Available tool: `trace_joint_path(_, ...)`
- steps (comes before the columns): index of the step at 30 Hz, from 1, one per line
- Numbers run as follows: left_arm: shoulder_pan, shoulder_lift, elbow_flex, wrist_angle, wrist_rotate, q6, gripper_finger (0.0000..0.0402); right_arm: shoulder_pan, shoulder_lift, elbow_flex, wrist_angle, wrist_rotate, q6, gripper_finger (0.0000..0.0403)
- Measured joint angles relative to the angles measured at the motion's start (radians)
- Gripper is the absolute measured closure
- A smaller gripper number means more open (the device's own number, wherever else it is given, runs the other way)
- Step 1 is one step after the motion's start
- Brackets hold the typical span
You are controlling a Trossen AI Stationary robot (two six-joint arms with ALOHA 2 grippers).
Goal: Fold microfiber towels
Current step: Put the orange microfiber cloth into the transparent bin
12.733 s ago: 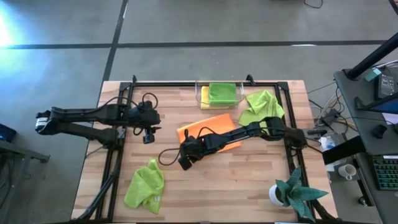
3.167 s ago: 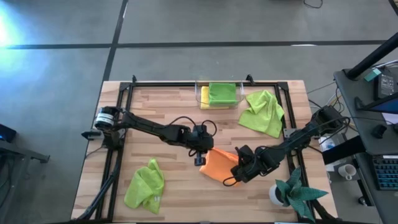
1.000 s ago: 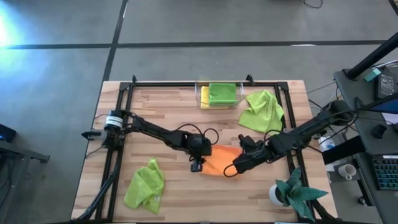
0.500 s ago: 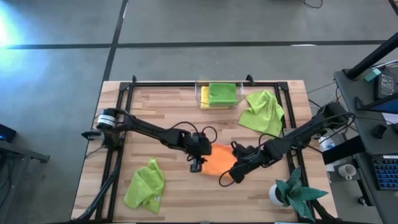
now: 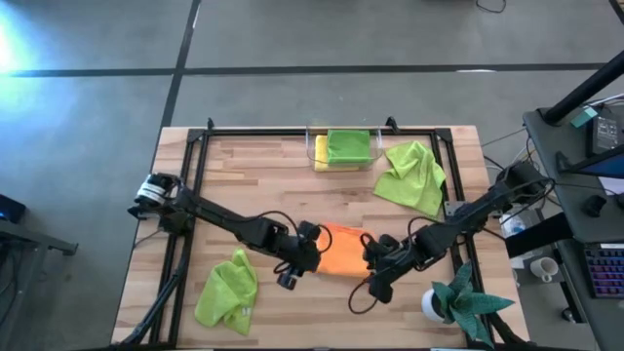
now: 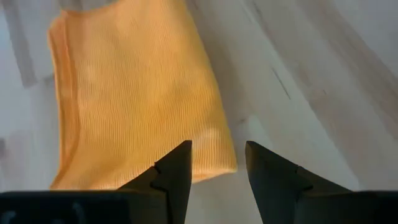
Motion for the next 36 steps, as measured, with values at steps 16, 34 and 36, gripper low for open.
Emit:
trace_joint_path(16, -0.018, 0.080, 0.001, 0.008, -0.006, 0.001, 0.0267, 0.006, 0.158, 0.000, 0.099, 0.030, -0.198, 0.0202)
trace_joint_path(34, -0.015, 0.113, -0.003, 0.128, -0.030, 0.002, 0.0267, 0.005, 0.251, 0.000, 0.073, 0.086, -0.225, 0.0202)
trace_joint_path(36, -0.016, 0.128, -0.006, 0.108, -0.036, 0.002, 0.0267, 0.004, 0.262, 0.000, 0.062, 0.088, -0.218, 0.0202)
